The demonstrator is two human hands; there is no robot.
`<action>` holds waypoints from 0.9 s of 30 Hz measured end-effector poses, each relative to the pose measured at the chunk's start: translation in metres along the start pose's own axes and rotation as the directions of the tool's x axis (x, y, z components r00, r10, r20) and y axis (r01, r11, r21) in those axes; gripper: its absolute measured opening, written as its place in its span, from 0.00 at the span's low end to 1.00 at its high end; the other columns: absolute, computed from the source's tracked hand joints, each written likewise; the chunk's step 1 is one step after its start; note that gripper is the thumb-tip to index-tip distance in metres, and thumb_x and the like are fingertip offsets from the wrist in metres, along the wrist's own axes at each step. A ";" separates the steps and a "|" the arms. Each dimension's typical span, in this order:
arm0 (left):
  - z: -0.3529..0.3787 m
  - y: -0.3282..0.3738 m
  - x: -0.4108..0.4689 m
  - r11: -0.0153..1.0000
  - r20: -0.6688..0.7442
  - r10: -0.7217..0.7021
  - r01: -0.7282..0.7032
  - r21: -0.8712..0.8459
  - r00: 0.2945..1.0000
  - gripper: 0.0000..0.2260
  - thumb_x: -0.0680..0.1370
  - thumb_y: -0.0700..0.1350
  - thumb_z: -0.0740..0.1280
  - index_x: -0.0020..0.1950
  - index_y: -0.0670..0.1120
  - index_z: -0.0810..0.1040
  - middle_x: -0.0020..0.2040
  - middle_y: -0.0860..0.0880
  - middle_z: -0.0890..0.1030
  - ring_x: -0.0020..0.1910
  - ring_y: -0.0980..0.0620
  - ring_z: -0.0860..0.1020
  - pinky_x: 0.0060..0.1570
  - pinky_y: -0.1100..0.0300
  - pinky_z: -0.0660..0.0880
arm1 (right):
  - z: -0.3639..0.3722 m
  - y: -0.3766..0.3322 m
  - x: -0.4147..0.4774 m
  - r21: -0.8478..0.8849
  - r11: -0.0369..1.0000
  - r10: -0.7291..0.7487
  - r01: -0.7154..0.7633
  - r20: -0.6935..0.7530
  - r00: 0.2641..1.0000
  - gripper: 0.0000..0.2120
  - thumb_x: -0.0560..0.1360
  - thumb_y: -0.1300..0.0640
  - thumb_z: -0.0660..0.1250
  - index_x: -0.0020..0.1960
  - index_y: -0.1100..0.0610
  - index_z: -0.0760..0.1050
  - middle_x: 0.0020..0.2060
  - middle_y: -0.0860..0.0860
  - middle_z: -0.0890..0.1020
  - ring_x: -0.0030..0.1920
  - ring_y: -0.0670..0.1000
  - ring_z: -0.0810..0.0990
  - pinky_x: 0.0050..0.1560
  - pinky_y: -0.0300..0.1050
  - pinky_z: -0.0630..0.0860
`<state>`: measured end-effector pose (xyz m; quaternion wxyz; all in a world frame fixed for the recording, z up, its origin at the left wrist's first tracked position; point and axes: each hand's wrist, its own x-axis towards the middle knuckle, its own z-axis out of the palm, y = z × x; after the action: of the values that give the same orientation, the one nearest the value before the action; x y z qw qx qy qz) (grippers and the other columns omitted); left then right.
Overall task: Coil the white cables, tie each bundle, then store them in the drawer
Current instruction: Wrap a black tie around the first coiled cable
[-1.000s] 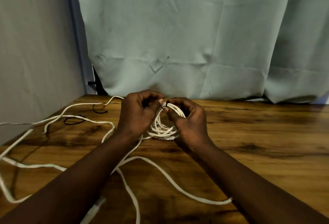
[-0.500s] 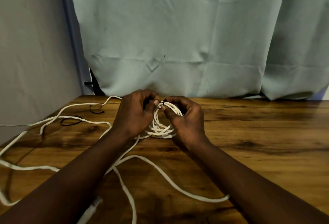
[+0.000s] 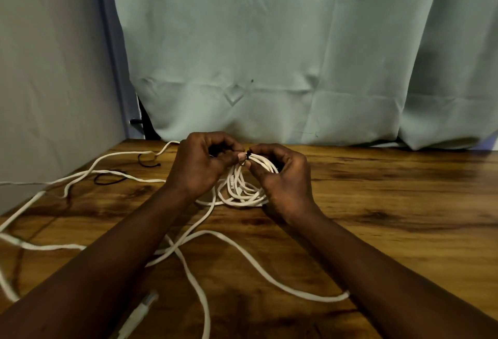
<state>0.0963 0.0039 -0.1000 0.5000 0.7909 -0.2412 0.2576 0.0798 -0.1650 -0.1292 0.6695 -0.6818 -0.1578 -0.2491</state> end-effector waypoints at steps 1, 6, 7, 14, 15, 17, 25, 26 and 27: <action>0.000 -0.001 0.000 1.000 0.011 -0.010 0.010 -0.021 1.000 0.03 0.73 0.40 0.77 0.46 0.45 0.87 0.40 0.50 0.87 0.41 0.51 0.86 0.47 0.51 0.83 | 0.000 0.000 0.000 0.001 1.000 0.003 -0.003 0.000 1.000 0.11 0.71 0.64 0.79 0.51 0.53 0.85 0.46 0.49 0.88 0.48 0.47 0.87 0.49 0.46 0.83; 0.001 -0.001 -0.001 0.999 0.034 -0.023 0.024 -0.024 0.999 0.05 0.74 0.39 0.77 0.50 0.45 0.87 0.43 0.50 0.88 0.44 0.50 0.86 0.51 0.46 0.83 | 0.000 0.001 0.001 0.031 0.998 0.052 -0.051 -0.011 0.999 0.12 0.70 0.65 0.79 0.50 0.54 0.85 0.46 0.51 0.88 0.49 0.51 0.87 0.54 0.56 0.84; 0.002 0.000 -0.002 1.000 0.022 -0.018 0.018 -0.015 1.000 0.06 0.74 0.39 0.77 0.50 0.45 0.87 0.42 0.50 0.87 0.43 0.52 0.86 0.49 0.49 0.84 | 0.000 0.001 0.001 0.029 0.998 0.061 -0.061 -0.011 0.998 0.12 0.70 0.64 0.80 0.51 0.54 0.85 0.46 0.51 0.88 0.49 0.51 0.87 0.54 0.57 0.84; 0.001 0.001 0.000 0.999 0.003 0.007 -0.007 -0.033 1.000 0.09 0.72 0.38 0.79 0.50 0.45 0.85 0.41 0.48 0.86 0.40 0.52 0.84 0.42 0.62 0.79 | -0.003 -0.003 0.001 -0.078 0.996 0.052 -0.050 0.018 0.998 0.11 0.70 0.60 0.80 0.51 0.54 0.85 0.45 0.49 0.88 0.47 0.47 0.87 0.50 0.50 0.84; -0.001 0.001 0.001 0.999 0.018 0.013 -0.012 -0.040 1.000 0.10 0.72 0.38 0.79 0.50 0.45 0.85 0.41 0.48 0.86 0.41 0.50 0.85 0.43 0.60 0.80 | -0.003 -0.004 0.000 -0.104 0.994 0.034 -0.031 0.025 0.999 0.11 0.70 0.60 0.80 0.51 0.54 0.85 0.45 0.48 0.88 0.46 0.46 0.87 0.48 0.48 0.84; -0.003 0.002 0.000 0.999 0.043 0.040 -0.038 -0.033 0.998 0.10 0.72 0.38 0.79 0.51 0.45 0.85 0.41 0.47 0.86 0.42 0.48 0.85 0.45 0.56 0.82 | -0.003 -0.005 -0.001 -0.132 0.991 0.008 -0.003 0.035 0.999 0.10 0.70 0.59 0.81 0.50 0.53 0.84 0.43 0.48 0.88 0.45 0.45 0.87 0.46 0.46 0.83; -0.003 0.004 -0.003 0.997 0.121 0.027 -0.018 -0.080 0.992 0.10 0.75 0.43 0.76 0.55 0.46 0.86 0.45 0.47 0.87 0.47 0.46 0.86 0.53 0.45 0.83 | -0.005 -0.014 -0.006 -0.167 0.986 0.025 -0.014 0.063 0.998 0.20 0.73 0.61 0.78 0.61 0.47 0.77 0.45 0.48 0.88 0.45 0.46 0.87 0.46 0.53 0.85; -0.002 0.006 -0.003 0.997 0.128 0.032 -0.023 -0.069 0.991 0.09 0.75 0.43 0.76 0.55 0.46 0.86 0.45 0.48 0.87 0.46 0.47 0.86 0.52 0.44 0.83 | -0.004 -0.014 -0.006 -0.189 0.982 0.014 0.000 0.071 0.997 0.22 0.73 0.60 0.78 0.63 0.46 0.75 0.45 0.48 0.88 0.44 0.46 0.87 0.47 0.54 0.85; -0.002 0.008 -0.003 0.998 0.132 0.038 -0.030 -0.064 0.991 0.07 0.76 0.43 0.76 0.53 0.47 0.86 0.44 0.48 0.87 0.45 0.46 0.86 0.51 0.44 0.82 | -0.004 -0.015 -0.006 -0.214 0.977 -0.003 0.020 0.080 0.997 0.24 0.74 0.60 0.77 0.64 0.45 0.73 0.45 0.47 0.88 0.44 0.45 0.87 0.47 0.55 0.85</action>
<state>0.0886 0.0029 -0.0966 0.5025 0.7863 -0.2952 0.2052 0.0659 -0.1674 -0.1201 0.5837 -0.7585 -0.1604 -0.2413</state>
